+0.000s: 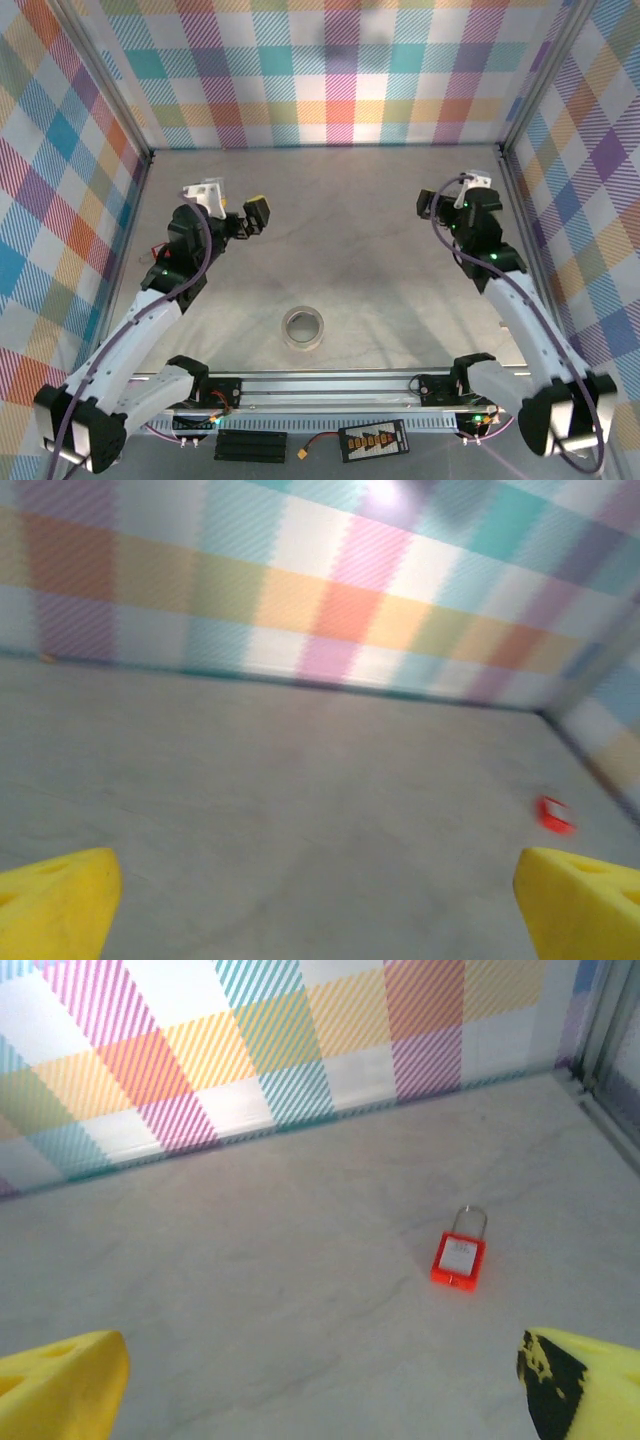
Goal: Unlock with the key
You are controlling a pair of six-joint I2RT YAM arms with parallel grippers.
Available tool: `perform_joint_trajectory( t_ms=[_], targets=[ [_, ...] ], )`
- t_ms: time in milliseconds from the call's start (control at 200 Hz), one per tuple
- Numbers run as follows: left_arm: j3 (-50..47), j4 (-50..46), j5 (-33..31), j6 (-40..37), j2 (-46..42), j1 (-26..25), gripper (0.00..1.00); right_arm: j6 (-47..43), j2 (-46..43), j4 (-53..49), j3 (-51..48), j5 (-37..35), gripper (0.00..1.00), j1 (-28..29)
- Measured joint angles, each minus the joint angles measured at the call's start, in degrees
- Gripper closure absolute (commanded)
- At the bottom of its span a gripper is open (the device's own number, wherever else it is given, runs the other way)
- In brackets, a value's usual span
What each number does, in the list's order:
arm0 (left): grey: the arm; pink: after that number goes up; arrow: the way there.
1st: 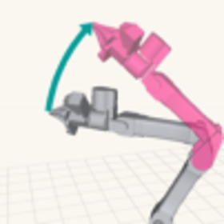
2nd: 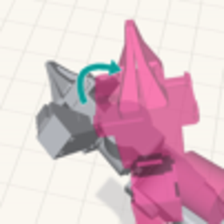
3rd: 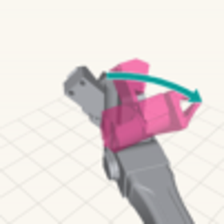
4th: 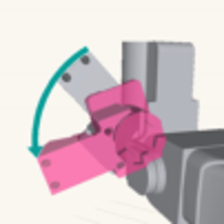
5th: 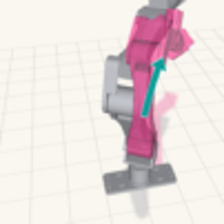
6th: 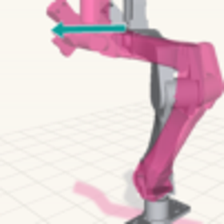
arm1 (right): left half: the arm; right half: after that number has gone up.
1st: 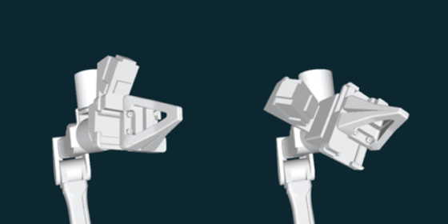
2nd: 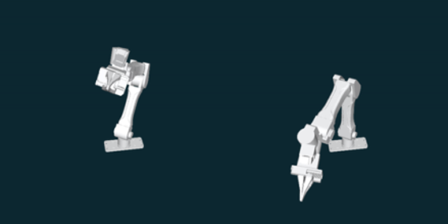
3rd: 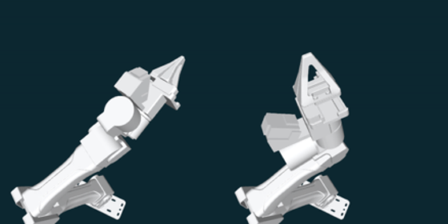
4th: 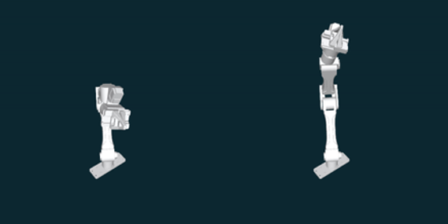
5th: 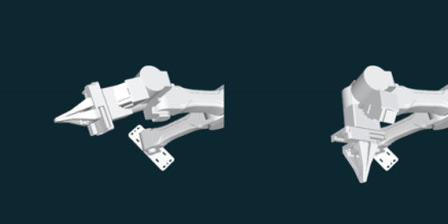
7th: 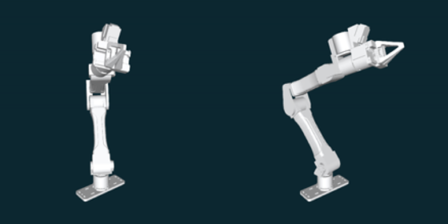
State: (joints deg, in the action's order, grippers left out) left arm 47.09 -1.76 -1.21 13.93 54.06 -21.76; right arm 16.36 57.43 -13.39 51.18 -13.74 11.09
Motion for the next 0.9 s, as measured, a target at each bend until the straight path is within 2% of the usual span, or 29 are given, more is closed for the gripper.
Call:
perform_joint_trajectory(
  t_ms=[180,305,385,500,615,900],
  targets=[
    [0.4,-7.7,4.9,4.5,-1.0,-2.5,0.00,7.3,0.1,-19.8,2.7,-1.0,0.01,-1.7],
    [0.4,-10.3,6.4,5.9,-0.5,-3.7,0.00,10.6,5.9,-29.1,2.7,-1.4,0.01,-9.2],
    [0.4,-10.8,7.2,6.4,0.5,-5.3,0.00,11.6,9.6,-33.6,3.3,-1.5,0.02,-16.5],
    [0.4,-10.8,8.0,7.3,2.6,-7.5,0.00,11.8,13.2,-36.2,4.0,-2.7,0.03,-27.2],
    [0.4,-10.8,8.5,8.0,4.3,-8.8,0.00,11.7,14.7,-37.1,4.0,-4.1,0.06,-35.1],
    [0.6,-11.1,9.2,8.4,4.6,-9.2,0.00,12.6,20.0,-35.0,1.7,-3.9,0.23,-49.1]
  ],
)
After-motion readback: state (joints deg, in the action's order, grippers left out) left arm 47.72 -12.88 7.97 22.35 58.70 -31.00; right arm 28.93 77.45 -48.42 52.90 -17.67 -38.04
